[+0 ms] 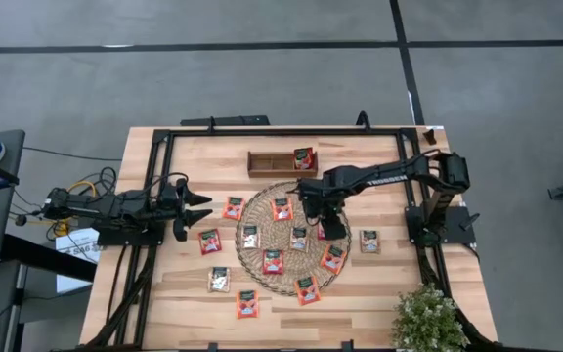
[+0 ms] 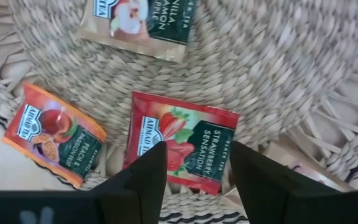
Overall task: Pick & Place Tea
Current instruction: Put the red tea bag into the right section of the brown wooden organizer
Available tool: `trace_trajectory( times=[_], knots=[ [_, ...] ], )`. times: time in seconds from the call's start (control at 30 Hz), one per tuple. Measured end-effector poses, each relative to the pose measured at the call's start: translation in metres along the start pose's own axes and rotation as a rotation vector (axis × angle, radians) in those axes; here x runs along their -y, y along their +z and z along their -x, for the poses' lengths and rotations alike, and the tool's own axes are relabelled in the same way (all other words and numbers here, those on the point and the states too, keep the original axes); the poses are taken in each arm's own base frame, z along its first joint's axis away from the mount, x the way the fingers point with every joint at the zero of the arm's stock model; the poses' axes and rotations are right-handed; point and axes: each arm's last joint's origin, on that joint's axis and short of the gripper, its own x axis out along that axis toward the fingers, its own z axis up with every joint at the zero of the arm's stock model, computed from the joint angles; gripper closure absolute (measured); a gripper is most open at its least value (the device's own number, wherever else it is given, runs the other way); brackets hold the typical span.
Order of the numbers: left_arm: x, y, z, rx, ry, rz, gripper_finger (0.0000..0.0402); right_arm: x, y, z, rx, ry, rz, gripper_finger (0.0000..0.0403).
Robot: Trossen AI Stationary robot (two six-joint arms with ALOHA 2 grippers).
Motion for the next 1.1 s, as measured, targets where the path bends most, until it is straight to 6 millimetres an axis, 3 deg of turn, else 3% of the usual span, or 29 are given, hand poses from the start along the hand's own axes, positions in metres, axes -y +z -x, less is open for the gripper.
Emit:
trace_trajectory(
  times=[0.17, 0.43, 1.1],
  knots=[
    [0.000, 0.000, 0.000, -0.005, -0.015, 0.002, 0.0216, 0.004, -0.003, -0.002, -0.004, -0.001, -0.015, 0.0237],
    [0.000, 0.000, 0.000, -0.005, -0.015, 0.001, 0.0216, 0.006, -0.019, -0.026, -0.020, 0.003, -0.052, 0.0239],
    [0.000, 0.000, 0.000, -0.005, -0.015, 0.000, 0.0216, 0.009, -0.022, -0.032, -0.005, -0.055, -0.047, 0.0243]
  ],
)
